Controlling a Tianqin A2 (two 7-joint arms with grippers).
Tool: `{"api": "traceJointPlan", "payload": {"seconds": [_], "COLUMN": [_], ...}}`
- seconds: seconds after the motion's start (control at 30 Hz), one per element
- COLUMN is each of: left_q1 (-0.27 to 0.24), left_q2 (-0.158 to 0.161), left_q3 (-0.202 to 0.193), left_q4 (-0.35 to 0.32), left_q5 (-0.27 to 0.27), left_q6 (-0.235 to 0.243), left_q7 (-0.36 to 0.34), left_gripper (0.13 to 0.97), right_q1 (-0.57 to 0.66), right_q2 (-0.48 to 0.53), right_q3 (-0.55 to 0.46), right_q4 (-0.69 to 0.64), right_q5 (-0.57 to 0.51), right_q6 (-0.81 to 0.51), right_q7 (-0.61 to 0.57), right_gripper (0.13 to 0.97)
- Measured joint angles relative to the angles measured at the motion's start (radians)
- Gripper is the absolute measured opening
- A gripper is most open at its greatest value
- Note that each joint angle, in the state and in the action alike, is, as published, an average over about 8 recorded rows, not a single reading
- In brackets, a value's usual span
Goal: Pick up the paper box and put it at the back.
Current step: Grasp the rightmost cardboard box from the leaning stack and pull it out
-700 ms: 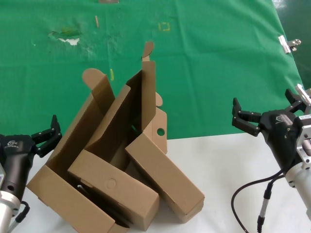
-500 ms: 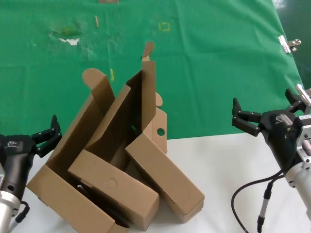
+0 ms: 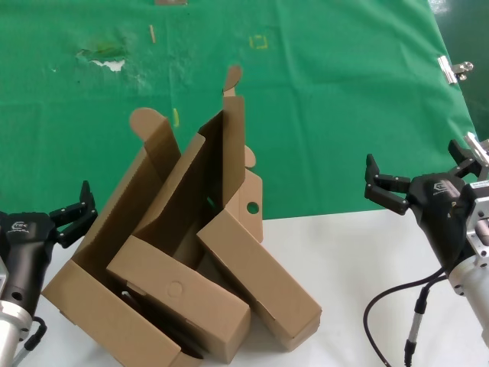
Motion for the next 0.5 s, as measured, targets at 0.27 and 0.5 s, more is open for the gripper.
{"api": "traceJointPlan", "payload": {"seconds": [0.27, 0.5], "left_q1": [0.000, 0.000], "left_q2": [0.000, 0.000], "left_q3": [0.000, 0.000], "left_q4": [0.000, 0.000], "left_q5": [0.000, 0.000], "left_q6": [0.000, 0.000], "left_q7": [0.000, 0.000], "left_gripper": [0.966, 0.960], "right_q1": [0.000, -0.023], "right_q2": [0.000, 0.041], "right_q3": [0.000, 0.019], "right_q4": [0.000, 0.067], "right_q5": [0.000, 0.022], "right_q6": [0.000, -0.003], "right_q7": [0.000, 0.024], "right_gripper": [0.966, 0.966]}}
